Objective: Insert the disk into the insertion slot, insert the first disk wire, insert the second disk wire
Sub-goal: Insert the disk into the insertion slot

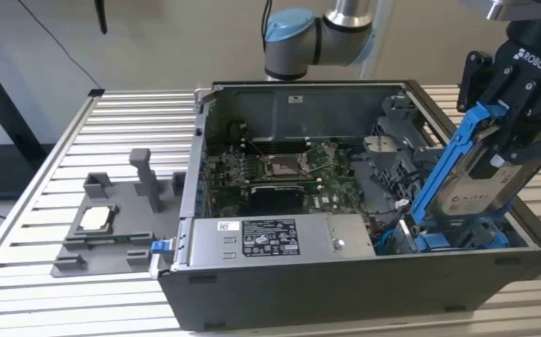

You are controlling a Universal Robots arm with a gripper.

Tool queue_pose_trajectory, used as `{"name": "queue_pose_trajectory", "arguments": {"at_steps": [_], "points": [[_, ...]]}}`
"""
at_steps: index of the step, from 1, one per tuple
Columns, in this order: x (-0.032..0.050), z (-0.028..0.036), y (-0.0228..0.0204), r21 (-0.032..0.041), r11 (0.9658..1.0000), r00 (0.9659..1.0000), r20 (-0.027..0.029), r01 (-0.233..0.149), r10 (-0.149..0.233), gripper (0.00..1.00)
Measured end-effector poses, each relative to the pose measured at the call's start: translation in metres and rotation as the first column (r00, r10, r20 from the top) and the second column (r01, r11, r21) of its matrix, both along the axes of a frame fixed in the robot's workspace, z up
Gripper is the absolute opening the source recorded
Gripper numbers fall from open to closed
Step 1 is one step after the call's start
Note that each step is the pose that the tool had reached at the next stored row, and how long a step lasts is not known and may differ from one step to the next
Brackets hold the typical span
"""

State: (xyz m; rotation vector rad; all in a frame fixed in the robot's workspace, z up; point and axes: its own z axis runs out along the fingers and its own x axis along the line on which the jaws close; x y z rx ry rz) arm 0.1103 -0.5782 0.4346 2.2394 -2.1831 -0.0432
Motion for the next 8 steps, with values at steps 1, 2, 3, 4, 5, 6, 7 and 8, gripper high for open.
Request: {"name": "queue_pose_trajectory", "arguments": {"at_steps": [1,2,3,4,5,6,7,8], "points": [[0.0002,-0.002,0.0,0.0009,1.0,1.0,0.0,0.0,0.0,0.33],[0.0004,-0.0038,0.0,0.002,1.0,1.0,0.0,0.0,0.0,0.33],[0.0006,-0.0053,0.0,0.0033,1.0,1.0,0.0,0.0,0.0,0.33],[0.0008,-0.0067,0.0,0.0055,1.0,1.0,0.0,0.0,0.0,0.33],[0.001,-0.0081,0.0,0.0076,1.0,1.0,0.0001,0.0,0.0,0.33],[0.0011,-0.0094,0.0,0.0096,1.0,1.0,0.0,0.0,0.0,0.33],[0.0014,-0.0109,0.0,0.0116,0.9999,1.0,0.0,0.0,0.0,0.33],[0.0016,-0.0122,0.0,0.0137,0.9999,1.0,0.0,0.0,0.0,0.33]]}}
